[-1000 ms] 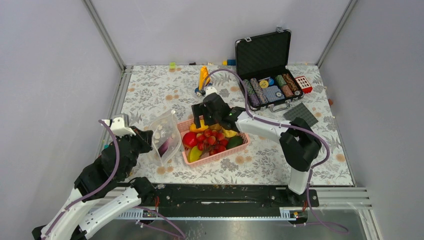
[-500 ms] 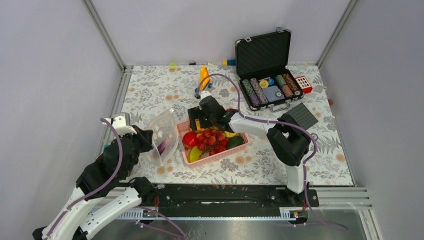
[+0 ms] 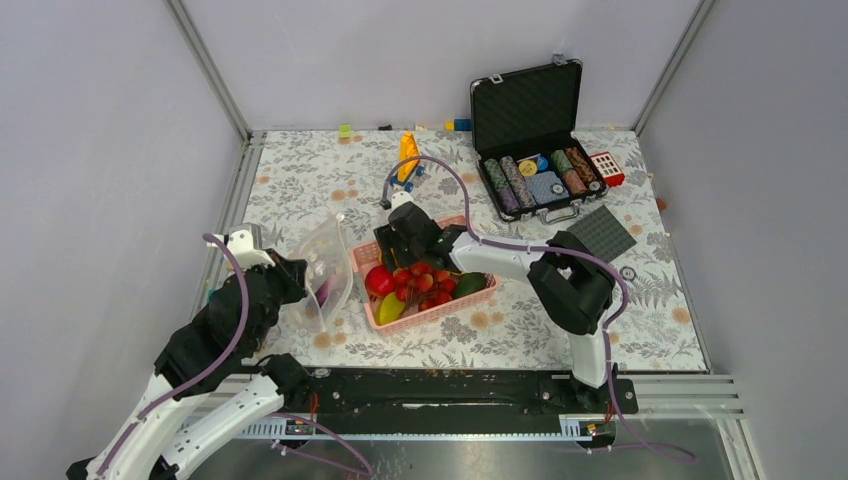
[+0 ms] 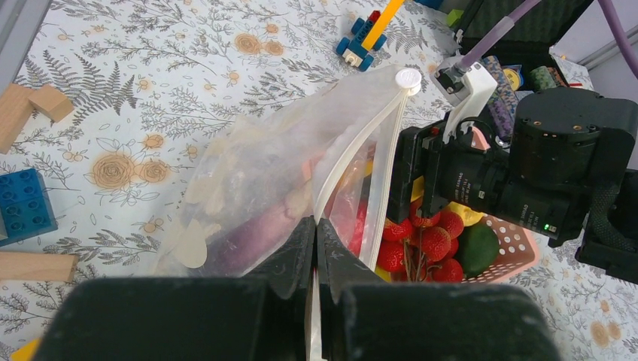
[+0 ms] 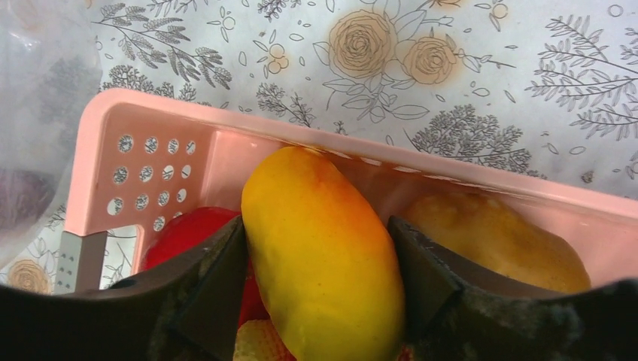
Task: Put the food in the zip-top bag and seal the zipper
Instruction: Pick up the fake fruit from the bin, then place the fake fruit in the zipper food storage bag, then pick up the fake fruit from the bin.
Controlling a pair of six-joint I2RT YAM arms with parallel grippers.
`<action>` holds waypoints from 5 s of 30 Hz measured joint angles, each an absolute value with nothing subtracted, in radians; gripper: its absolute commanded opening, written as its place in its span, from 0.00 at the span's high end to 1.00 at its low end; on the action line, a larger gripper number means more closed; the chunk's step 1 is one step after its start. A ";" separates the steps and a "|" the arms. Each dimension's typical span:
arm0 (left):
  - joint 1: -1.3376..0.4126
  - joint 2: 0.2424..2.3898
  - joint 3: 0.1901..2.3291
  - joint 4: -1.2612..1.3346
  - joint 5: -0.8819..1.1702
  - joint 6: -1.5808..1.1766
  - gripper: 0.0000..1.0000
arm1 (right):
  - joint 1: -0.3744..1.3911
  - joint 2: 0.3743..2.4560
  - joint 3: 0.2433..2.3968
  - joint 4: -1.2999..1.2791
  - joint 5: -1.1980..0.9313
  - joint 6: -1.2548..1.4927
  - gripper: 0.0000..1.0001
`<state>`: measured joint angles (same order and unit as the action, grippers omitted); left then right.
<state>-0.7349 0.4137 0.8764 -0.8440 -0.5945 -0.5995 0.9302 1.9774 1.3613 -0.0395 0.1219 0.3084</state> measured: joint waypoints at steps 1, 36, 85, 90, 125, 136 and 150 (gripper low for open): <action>-0.732 0.414 0.876 -0.844 -0.590 -0.599 1.00 | 0.931 1.973 1.357 -0.039 0.125 0.308 0.46; -0.698 0.423 0.875 -0.836 -0.526 -0.595 1.00 | 1.075 1.382 1.008 0.291 -0.106 0.271 0.73; -0.633 0.421 0.861 -0.799 -0.441 -0.573 1.00 | 1.190 1.634 1.339 0.030 0.071 0.197 0.00; -0.625 0.421 0.861 -0.799 -0.441 -0.573 1.00 | 1.184 1.462 1.179 0.080 0.115 0.190 0.00; -0.596 0.421 0.861 -0.799 -0.400 -0.573 1.00 | 0.936 1.667 1.178 -0.471 0.700 1.169 0.00; -0.588 0.421 0.861 -0.798 -0.386 -0.573 1.00 | 0.933 1.731 1.165 -0.472 0.741 1.358 0.00; -0.579 0.421 0.857 -0.791 -0.370 -0.573 1.00 | 0.900 1.809 1.177 -0.462 0.744 1.422 0.00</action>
